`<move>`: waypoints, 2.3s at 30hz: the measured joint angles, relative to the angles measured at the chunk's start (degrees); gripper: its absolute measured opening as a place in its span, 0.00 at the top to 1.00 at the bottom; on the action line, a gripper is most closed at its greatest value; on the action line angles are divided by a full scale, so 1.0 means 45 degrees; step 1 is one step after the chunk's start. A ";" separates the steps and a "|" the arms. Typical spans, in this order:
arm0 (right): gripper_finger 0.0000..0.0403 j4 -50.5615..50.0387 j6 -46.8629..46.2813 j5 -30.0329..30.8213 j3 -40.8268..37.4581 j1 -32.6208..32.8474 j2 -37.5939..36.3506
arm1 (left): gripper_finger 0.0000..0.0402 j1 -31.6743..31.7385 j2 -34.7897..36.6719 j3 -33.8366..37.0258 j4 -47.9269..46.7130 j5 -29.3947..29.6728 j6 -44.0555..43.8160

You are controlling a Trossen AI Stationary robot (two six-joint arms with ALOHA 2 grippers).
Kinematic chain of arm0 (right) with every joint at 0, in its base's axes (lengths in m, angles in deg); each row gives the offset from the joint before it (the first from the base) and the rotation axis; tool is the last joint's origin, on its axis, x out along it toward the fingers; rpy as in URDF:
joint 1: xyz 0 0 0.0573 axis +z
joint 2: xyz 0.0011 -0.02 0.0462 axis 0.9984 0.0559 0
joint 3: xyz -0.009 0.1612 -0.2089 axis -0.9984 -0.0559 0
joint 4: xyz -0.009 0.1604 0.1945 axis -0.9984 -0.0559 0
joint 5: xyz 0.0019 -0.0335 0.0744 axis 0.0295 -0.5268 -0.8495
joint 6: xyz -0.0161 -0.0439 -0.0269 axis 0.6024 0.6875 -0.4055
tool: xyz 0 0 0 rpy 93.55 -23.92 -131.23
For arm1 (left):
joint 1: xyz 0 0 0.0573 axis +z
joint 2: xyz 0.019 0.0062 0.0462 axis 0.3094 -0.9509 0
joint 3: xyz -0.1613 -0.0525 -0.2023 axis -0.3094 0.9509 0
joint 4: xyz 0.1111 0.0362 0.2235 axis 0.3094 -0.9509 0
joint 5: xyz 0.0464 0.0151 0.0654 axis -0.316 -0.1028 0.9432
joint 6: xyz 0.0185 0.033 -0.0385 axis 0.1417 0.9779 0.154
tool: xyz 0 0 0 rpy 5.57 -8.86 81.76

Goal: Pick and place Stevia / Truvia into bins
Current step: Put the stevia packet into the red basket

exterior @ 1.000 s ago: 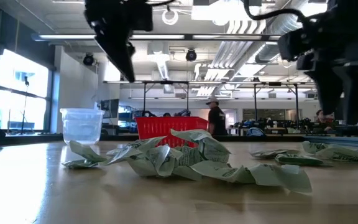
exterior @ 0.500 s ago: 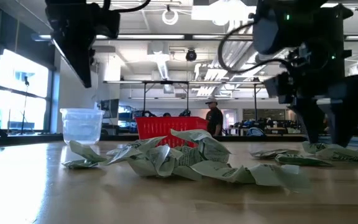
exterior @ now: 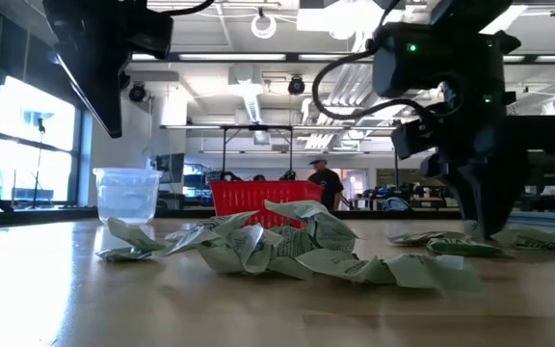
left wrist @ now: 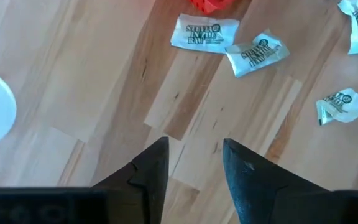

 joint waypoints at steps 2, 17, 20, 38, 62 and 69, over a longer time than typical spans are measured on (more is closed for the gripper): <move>0.79 0.0024 -0.0452 -0.0359 0.0000 -0.0166 0.0028 | 0.55 0.0003 0.0004 0.0000 0.0000 0.0000 -0.0035; 0.98 0.0266 -0.3982 0.0012 0.3524 -0.0384 0.0053 | 0.60 0.0031 0.0752 0.0005 -0.0336 0.0465 0.0058; 0.99 0.0815 -0.4436 0.0388 0.4663 -0.0627 0.0053 | 0.61 0.0032 0.1332 0.0005 -0.0667 0.0818 0.0058; 0.81 0.1749 -0.3726 -0.0216 0.8072 -0.2159 0.3373 | 0.61 0.0032 0.3488 0.0000 -0.3227 0.1656 -0.0940; 0.30 -0.6695 -0.5228 0.1404 0.7625 0.3322 0.2879 | 0.61 0.0032 0.3614 0.1846 -0.1246 0.1129 0.0120; 0.30 -0.4507 -0.6463 0.0929 0.5615 0.4103 0.2350 | 0.61 0.0032 0.3585 0.1841 -0.0078 0.1005 0.1140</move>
